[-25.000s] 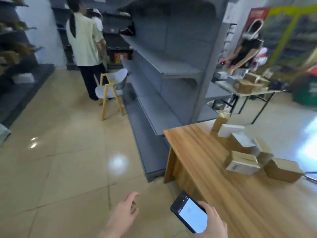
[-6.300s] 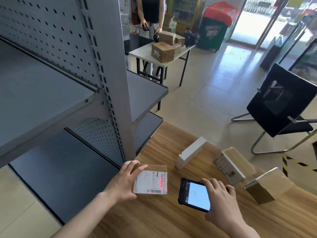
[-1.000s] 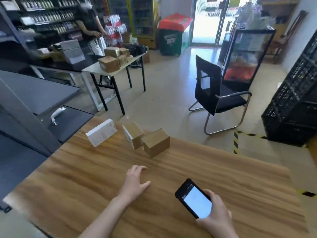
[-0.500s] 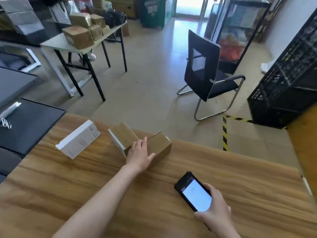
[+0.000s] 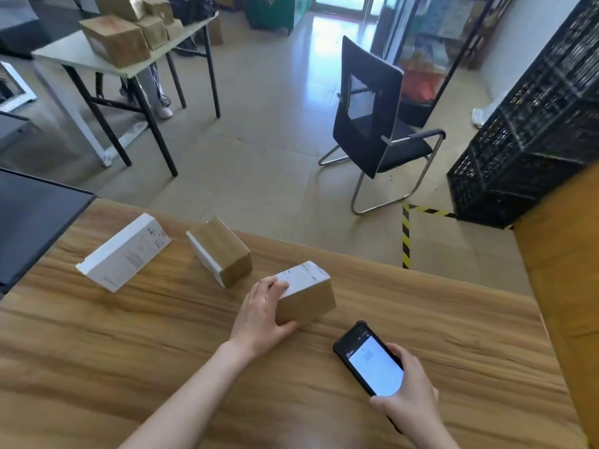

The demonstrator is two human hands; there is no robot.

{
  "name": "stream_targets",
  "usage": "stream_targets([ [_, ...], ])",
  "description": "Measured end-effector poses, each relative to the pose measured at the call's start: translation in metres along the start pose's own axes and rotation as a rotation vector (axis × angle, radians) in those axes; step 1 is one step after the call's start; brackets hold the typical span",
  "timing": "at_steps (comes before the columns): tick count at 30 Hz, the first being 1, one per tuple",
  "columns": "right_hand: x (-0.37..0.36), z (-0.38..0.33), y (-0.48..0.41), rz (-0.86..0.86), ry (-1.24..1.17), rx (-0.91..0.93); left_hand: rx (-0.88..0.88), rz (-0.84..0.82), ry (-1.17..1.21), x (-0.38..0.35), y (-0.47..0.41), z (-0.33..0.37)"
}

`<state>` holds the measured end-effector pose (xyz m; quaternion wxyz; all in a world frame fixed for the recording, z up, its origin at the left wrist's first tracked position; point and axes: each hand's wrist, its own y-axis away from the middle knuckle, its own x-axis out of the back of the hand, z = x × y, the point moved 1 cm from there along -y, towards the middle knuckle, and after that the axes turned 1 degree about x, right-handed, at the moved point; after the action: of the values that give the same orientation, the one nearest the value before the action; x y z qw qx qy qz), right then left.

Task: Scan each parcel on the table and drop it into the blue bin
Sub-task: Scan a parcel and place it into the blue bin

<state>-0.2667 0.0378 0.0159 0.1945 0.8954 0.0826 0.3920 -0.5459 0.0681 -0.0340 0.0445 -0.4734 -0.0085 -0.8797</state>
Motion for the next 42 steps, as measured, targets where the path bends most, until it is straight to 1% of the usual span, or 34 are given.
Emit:
stream_targets([
  [4,0.004,0.009,0.005,0.001,0.024,-0.010,-0.110,-0.025,-0.078,-0.007,0.013,0.002],
  [6,0.005,0.013,0.008,0.004,0.032,-0.015,-0.123,-0.055,-0.101,-0.009,0.016,0.001],
  [9,0.007,0.016,0.011,-0.003,0.053,-0.018,-0.031,-0.136,-0.100,-0.011,0.017,-0.003],
  [13,0.009,0.014,0.012,-0.006,0.097,0.017,0.075,-0.198,-0.006,-0.007,0.017,-0.007],
  [15,0.010,0.010,0.010,-0.004,0.139,0.053,0.065,-0.185,0.042,-0.003,0.017,-0.006],
  [18,0.013,0.000,0.008,-0.005,0.236,0.151,0.005,-0.148,0.082,0.003,0.021,-0.008],
  [22,0.016,-0.021,0.006,0.026,0.409,0.293,-0.057,-0.130,0.071,0.012,0.026,-0.011],
  [26,0.018,-0.042,0.004,0.064,0.566,0.375,-0.077,-0.111,0.070,0.019,0.028,-0.013],
  [30,0.018,-0.052,0.007,0.076,0.654,0.400,-0.101,-0.105,0.076,0.023,0.030,-0.016],
  [34,0.019,-0.051,0.016,0.082,0.685,0.371,-0.145,-0.122,0.060,0.025,0.032,-0.014],
  [40,0.026,-0.038,0.035,0.119,0.680,0.341,-0.205,-0.107,0.019,0.031,0.040,0.001],
  [42,0.030,-0.027,0.046,0.127,0.641,0.333,-0.213,-0.101,0.010,0.032,0.050,0.010],
])
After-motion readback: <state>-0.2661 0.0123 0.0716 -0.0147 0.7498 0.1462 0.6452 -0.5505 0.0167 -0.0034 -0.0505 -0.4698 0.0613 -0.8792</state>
